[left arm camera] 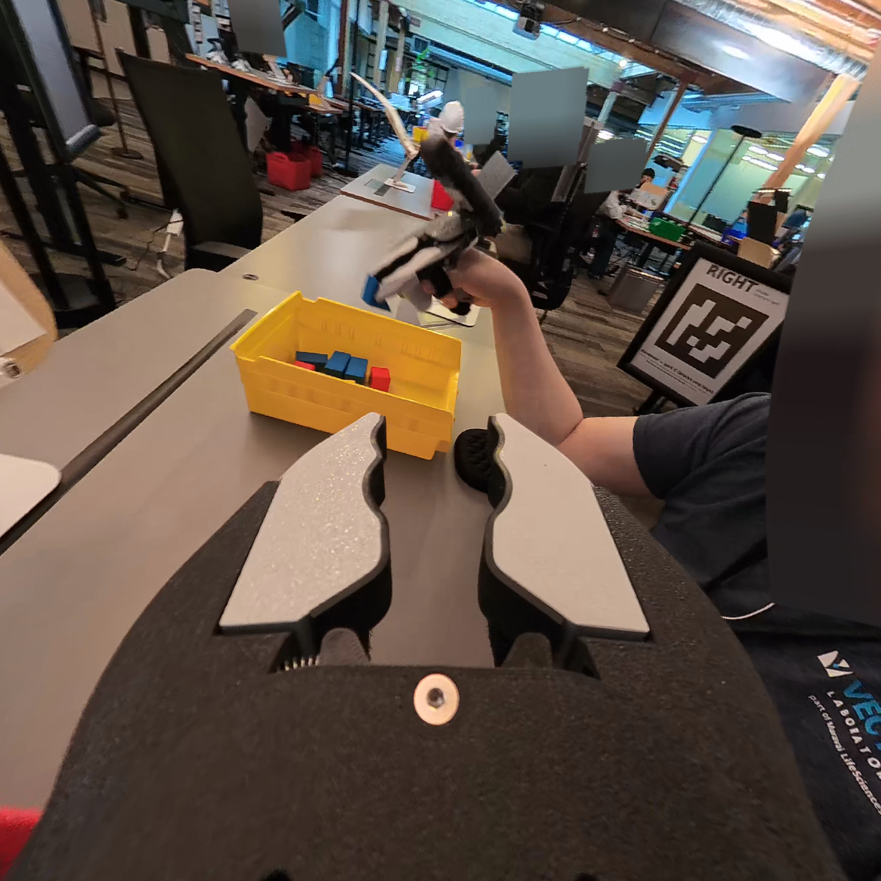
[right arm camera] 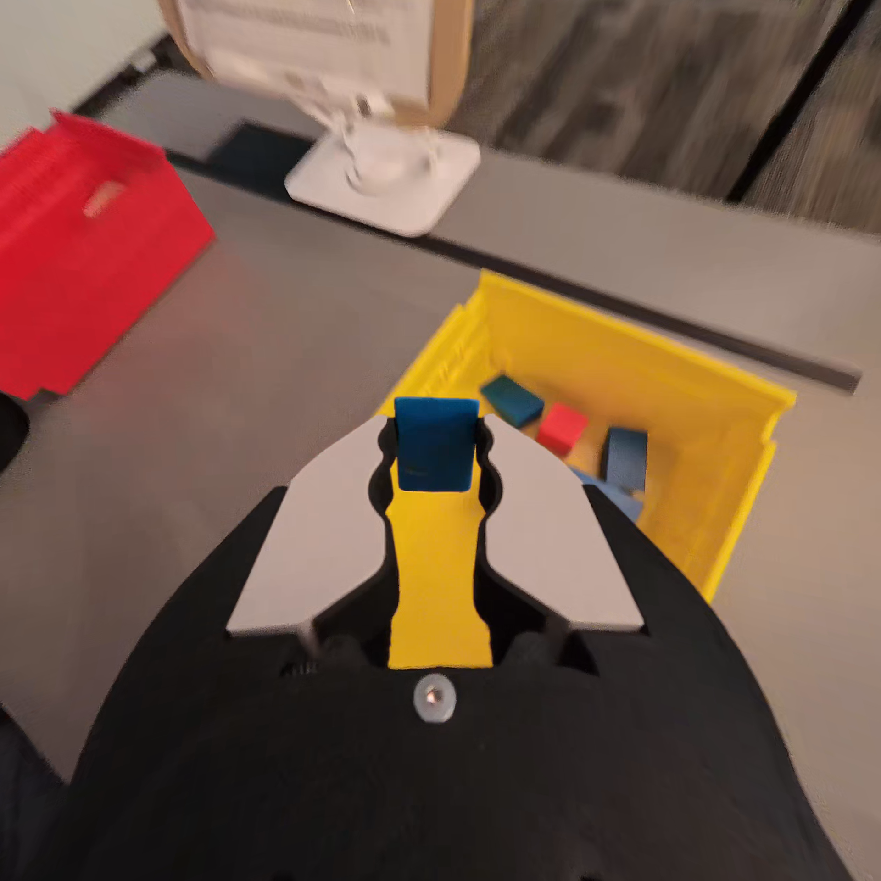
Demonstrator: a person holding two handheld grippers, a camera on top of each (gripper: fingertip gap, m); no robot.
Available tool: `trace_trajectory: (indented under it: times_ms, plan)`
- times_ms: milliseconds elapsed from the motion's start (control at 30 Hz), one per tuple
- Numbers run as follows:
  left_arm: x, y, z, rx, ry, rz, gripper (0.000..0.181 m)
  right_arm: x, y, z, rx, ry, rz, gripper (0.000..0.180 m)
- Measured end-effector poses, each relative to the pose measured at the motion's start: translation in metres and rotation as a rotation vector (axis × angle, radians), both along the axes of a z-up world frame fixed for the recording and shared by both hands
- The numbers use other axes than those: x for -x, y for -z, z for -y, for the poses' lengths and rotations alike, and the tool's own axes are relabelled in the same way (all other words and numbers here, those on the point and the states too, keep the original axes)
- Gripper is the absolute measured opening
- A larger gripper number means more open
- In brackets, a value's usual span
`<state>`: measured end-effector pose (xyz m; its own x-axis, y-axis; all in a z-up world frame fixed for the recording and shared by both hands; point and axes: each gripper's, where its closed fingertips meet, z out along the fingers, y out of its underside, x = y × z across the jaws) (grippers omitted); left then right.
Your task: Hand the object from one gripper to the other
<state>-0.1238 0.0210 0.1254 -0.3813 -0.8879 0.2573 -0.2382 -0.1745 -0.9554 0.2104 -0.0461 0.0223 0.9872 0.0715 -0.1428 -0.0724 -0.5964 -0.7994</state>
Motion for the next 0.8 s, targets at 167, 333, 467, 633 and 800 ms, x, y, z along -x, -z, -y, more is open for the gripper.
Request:
trace_trajectory:
  times_ms: [167,333,467,633,800]
  plan:
    - [0.007,-0.005,-0.006,0.005,-0.02,0.017,0.038,-0.023,0.069,0.008,0.272,0.002,0.016,0.033]
    - [0.009,-0.006,-0.01,0.014,-0.031,0.022,0.038,-0.006,0.11,-0.008,0.349,-0.176,0.037,0.033]
    - [0.011,-0.008,-0.01,0.012,-0.034,0.032,0.037,-0.003,0.122,-0.03,0.348,-0.113,-0.059,0.033]
    - [0.012,-0.009,-0.012,0.016,-0.04,0.034,0.036,-0.003,0.128,-0.057,0.335,0.048,-0.174,0.033]
    - [0.014,-0.012,-0.011,0.014,-0.036,0.046,0.036,-0.003,0.141,-0.064,0.375,0.1,-0.153,0.033]
